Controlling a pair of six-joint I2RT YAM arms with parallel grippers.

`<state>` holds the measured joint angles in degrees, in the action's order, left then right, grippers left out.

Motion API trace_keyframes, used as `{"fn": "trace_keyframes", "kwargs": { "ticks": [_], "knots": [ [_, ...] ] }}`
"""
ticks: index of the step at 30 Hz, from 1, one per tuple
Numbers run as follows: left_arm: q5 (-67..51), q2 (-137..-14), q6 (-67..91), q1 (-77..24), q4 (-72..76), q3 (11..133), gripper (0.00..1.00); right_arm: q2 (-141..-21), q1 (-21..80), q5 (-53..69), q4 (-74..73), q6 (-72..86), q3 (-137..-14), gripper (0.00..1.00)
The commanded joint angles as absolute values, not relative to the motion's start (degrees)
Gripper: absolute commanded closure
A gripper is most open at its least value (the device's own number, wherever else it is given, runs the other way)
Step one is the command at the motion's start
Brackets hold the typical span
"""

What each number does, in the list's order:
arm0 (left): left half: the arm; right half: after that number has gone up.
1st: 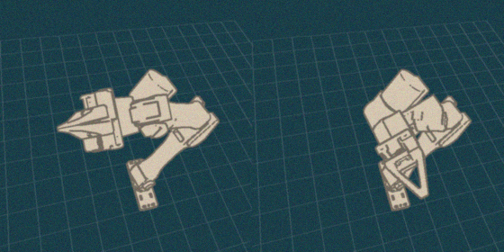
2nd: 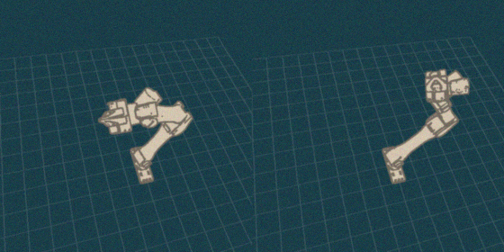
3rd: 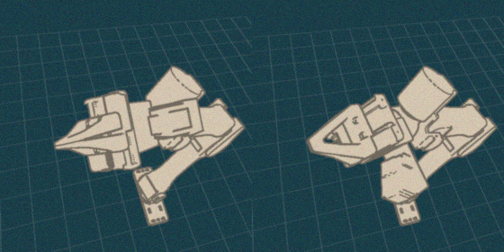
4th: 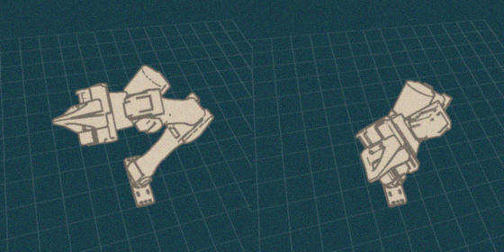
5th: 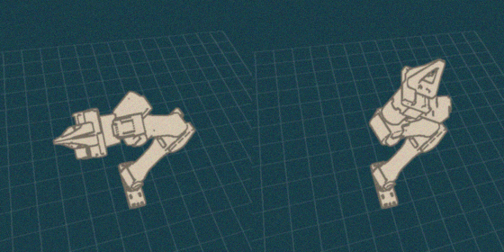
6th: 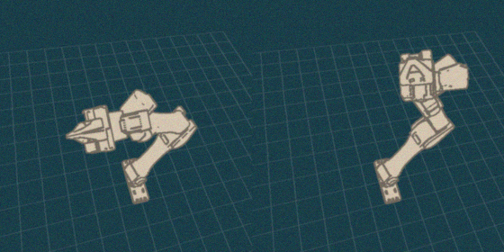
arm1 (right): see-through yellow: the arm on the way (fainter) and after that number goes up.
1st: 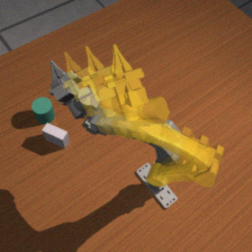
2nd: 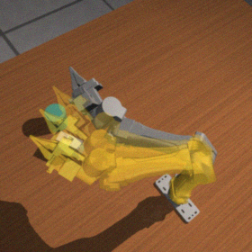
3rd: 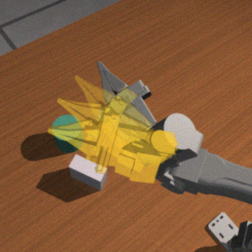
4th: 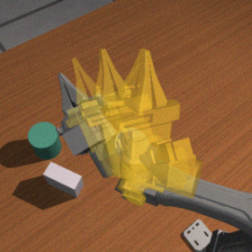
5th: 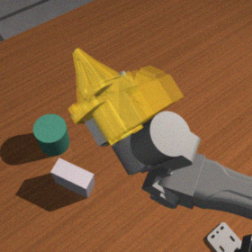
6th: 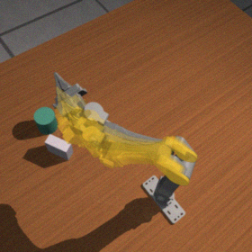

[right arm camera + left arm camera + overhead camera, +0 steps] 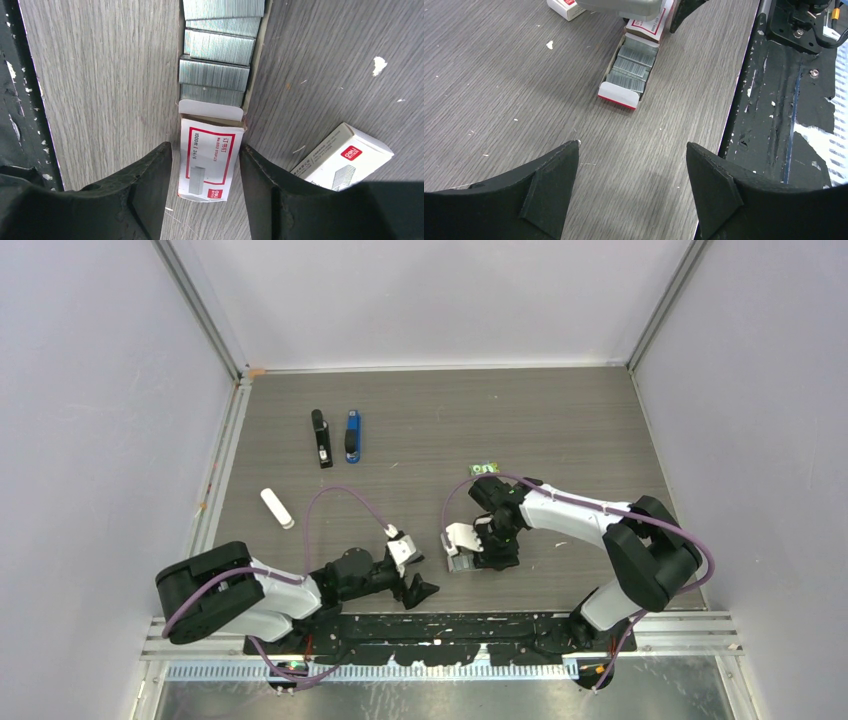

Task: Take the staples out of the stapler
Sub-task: Close the staple box at the center of the board.

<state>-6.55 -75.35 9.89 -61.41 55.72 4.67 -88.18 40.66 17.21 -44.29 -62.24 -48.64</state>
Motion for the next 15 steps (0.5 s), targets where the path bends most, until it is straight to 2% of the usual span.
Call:
{"fn": "trace_keyframes", "kwargs": {
  "ticks": [1,7,15],
  "knots": [
    [-8.0,-76.0,7.4,-61.6,60.7,5.6,0.2,-87.8,41.0,19.0,-43.2,-60.3,-50.3,0.4],
    [-7.7,-82.5,1.1,-64.0,66.2,7.5,0.19,-85.1,39.8,20.4,-44.5,-60.6,-49.4,0.31],
    [-9.2,-92.1,-8.0,-64.2,74.7,10.4,0.19,-80.5,33.0,25.9,-47.0,-62.4,-48.2,0.28]
  ]
}}
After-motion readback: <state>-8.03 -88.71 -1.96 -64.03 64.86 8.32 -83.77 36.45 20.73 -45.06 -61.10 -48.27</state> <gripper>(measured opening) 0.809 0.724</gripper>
